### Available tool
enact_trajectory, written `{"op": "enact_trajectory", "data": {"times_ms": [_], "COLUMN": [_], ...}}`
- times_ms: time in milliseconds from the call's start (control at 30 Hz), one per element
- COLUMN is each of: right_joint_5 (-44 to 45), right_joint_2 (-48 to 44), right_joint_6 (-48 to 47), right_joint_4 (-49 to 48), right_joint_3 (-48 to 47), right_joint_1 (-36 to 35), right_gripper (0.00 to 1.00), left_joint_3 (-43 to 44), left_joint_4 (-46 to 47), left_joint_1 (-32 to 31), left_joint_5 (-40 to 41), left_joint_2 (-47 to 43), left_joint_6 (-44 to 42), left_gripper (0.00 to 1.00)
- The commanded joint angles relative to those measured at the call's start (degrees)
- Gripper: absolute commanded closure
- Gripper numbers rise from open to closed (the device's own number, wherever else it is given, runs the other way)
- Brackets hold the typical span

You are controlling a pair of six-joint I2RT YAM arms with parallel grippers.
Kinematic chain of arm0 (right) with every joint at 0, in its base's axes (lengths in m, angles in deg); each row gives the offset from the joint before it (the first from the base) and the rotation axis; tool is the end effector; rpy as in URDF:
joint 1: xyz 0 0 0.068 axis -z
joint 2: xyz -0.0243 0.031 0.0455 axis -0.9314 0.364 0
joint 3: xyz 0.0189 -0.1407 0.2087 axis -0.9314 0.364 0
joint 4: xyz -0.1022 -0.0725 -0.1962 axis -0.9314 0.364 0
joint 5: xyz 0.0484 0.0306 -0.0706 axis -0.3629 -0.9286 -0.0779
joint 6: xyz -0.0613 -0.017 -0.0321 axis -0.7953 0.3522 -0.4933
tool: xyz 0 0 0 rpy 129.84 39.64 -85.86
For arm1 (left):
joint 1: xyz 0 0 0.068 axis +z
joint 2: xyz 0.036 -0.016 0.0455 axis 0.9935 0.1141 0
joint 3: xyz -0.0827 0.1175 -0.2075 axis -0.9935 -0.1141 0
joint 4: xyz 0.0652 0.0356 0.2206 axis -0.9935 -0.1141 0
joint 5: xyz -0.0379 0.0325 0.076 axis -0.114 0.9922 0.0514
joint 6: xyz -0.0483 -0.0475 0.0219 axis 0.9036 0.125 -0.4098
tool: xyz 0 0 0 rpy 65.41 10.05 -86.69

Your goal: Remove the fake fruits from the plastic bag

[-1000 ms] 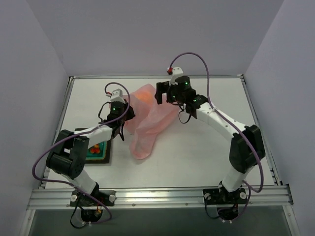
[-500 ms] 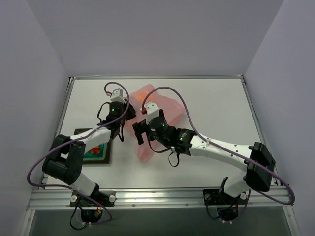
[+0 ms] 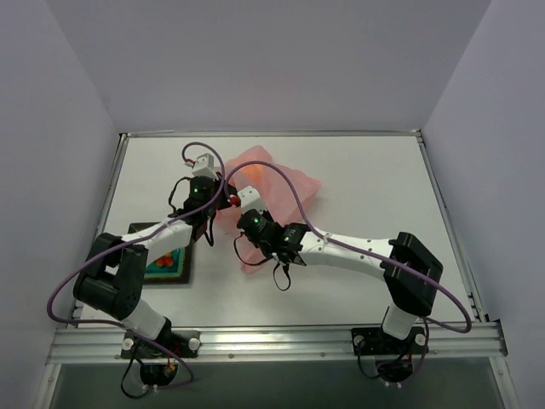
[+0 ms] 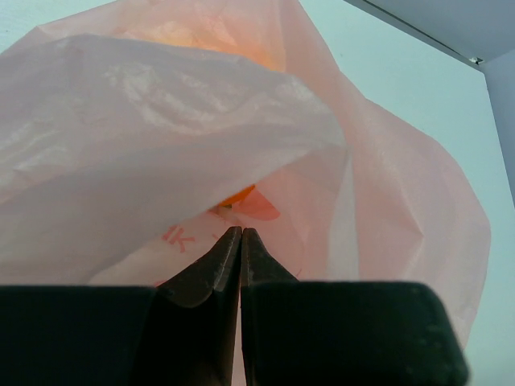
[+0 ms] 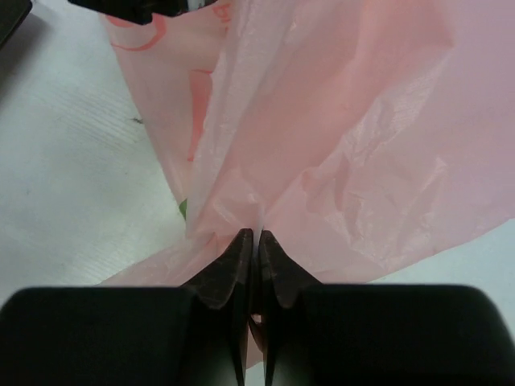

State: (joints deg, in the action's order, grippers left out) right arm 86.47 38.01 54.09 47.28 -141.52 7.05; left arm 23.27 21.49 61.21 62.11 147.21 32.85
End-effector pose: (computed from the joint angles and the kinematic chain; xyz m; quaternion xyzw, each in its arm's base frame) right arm 0.2017 0.3187 0.2364 -0.2486 0.8111 0.1389 0.5109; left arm 0.3133 -0.1321 0.2211 -0.1080 0.7879 -0.3377 0.5035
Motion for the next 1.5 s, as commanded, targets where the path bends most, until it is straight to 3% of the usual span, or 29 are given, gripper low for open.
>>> {"op": "enact_trajectory", "data": {"times_ms": [0,200,467,533,733,767,1000,1200,1267,1467], "right_joint_5": [5.86,4.38,-13.89,-15.14,-16.72,-16.99,-18.92,-20.68,-21.03,-22.00], "right_joint_2": [-3.03,-8.39,-15.42,-16.39,-17.45,-17.45,-17.80,-17.98,-18.06,-17.89], "right_joint_6": [-0.19,0.51,3.06,2.71,2.01,2.10,2.54,2.36,2.27,2.36], "right_joint_4": [0.67,-2.84,-10.14,-11.11,-11.29,-11.29,-12.08,-12.60,-12.69,-12.96], "right_joint_3": [-1.53,0.92,5.14,5.76,7.17,7.78,9.10,8.93,9.10,9.63], "right_joint_1": [0.08,0.96,10.88,12.47,13.70,13.79,14.32,14.49,14.49,14.49], "right_gripper": [1.00,1.00,1.00,1.00,1.00,1.00,1.00,1.00,1.00,1.00], "left_joint_3": [0.72,0.98,2.65,3.44,8.36,8.89,15.38,19.96,21.72,26.90], "left_joint_4": [1.23,2.64,5.45,5.36,5.62,5.80,3.17,0.27,-0.26,-2.55], "left_joint_1": [-0.26,-2.10,-5.79,-6.50,-6.50,-6.41,-6.33,-6.24,-6.24,-6.24], "left_joint_5": [-1.61,-1.79,3.12,5.33,10.34,10.60,14.91,15.26,14.83,15.96], "left_joint_2": [-0.09,1.40,5.61,6.85,11.59,12.12,16.95,21.35,23.01,28.11], "left_joint_6": [-1.62,-4.60,-7.68,-8.47,-9.97,-10.49,-15.76,-18.49,-18.84,-20.69], "left_gripper": [0.98,0.98,0.92,0.92,0.63,0.52,0.15,0.01,0.06,0.05]}}
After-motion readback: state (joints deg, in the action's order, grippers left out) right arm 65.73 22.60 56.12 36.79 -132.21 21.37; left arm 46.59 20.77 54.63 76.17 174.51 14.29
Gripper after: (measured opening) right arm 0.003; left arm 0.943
